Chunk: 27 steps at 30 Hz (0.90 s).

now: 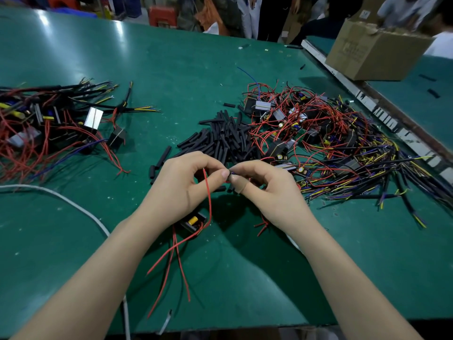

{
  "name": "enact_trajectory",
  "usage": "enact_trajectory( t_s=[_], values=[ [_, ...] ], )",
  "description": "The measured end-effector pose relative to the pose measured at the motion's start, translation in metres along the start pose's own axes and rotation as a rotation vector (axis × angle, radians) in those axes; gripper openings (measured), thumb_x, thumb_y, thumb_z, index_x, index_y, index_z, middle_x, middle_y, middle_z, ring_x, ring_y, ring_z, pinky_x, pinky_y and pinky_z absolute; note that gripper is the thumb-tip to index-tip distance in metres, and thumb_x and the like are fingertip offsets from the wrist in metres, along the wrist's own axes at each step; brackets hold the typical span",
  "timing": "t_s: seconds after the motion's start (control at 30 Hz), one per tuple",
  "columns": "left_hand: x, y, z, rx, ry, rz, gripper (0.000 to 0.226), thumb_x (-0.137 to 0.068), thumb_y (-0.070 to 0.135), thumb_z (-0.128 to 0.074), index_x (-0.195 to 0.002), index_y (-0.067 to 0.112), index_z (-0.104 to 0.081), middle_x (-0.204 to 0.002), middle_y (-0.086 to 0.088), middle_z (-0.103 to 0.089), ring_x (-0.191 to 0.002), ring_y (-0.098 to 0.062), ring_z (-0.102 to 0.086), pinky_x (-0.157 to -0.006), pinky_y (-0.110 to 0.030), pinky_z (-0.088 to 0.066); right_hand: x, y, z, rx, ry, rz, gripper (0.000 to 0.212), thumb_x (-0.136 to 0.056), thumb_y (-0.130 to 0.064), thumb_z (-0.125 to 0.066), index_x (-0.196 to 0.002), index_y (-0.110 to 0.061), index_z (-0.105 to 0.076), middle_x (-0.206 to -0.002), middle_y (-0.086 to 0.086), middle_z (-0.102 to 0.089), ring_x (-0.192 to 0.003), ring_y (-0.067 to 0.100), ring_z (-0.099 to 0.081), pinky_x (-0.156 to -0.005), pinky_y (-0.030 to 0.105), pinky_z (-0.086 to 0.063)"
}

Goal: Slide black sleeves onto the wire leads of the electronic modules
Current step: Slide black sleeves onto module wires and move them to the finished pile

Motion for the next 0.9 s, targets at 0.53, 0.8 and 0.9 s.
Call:
enact_trajectory(
  t_s=[0.53, 0.8, 0.9],
  values=[
    [0.001, 0.001, -0.004, -0.096, -0.002, -0.044, 0.014, -0.084, 0.029, -0.057, -0.088, 0.021, -0.068, -0.08, 0.006, -0.064, -0.076, -0.009, -0.056, -0.074, -0.03, -0.044, 0.001, -0.006, -0.007, 0.318, -0.022, 0.084, 0.012, -0.091, -0.014, -0.061, -0.095, -0.013, -0.072, -0.085, 0.001, -0.065, -0.078, 0.011, -0.056, -0.073, 0.025, -0.044],
    [0.002, 0.011, -0.008, -0.131, -0.045, -0.142, 0.014, -0.084, 0.02, -0.058, -0.087, 0.011, -0.068, -0.079, 0.003, -0.061, -0.073, -0.014, -0.054, -0.071, -0.032, -0.045, 0.003, 0.002, -0.011, 0.353, 0.047, 0.017, 0.021, -0.084, -0.012, -0.055, -0.095, -0.026, -0.066, -0.071, -0.007, -0.063, -0.062, 0.011, -0.048, -0.065, 0.034, -0.045],
    [0.0, 0.005, -0.006, -0.101, -0.028, -0.095, 0.014, -0.084, 0.024, -0.057, -0.087, 0.015, -0.067, -0.08, 0.002, -0.063, -0.075, -0.013, -0.055, -0.072, -0.031, -0.044, 0.004, 0.005, -0.009, 0.308, 0.132, -0.005, 0.013, -0.088, -0.017, -0.059, -0.094, -0.026, -0.066, -0.073, -0.009, -0.066, -0.067, 0.011, -0.054, -0.067, 0.035, -0.047]
  ],
)
Point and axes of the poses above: each hand's wrist, its own x-axis away from the middle knuckle, its own z-axis out of the back of the hand, y = z × x, the point moved 7 cm from there along -x, towards the middle knuckle
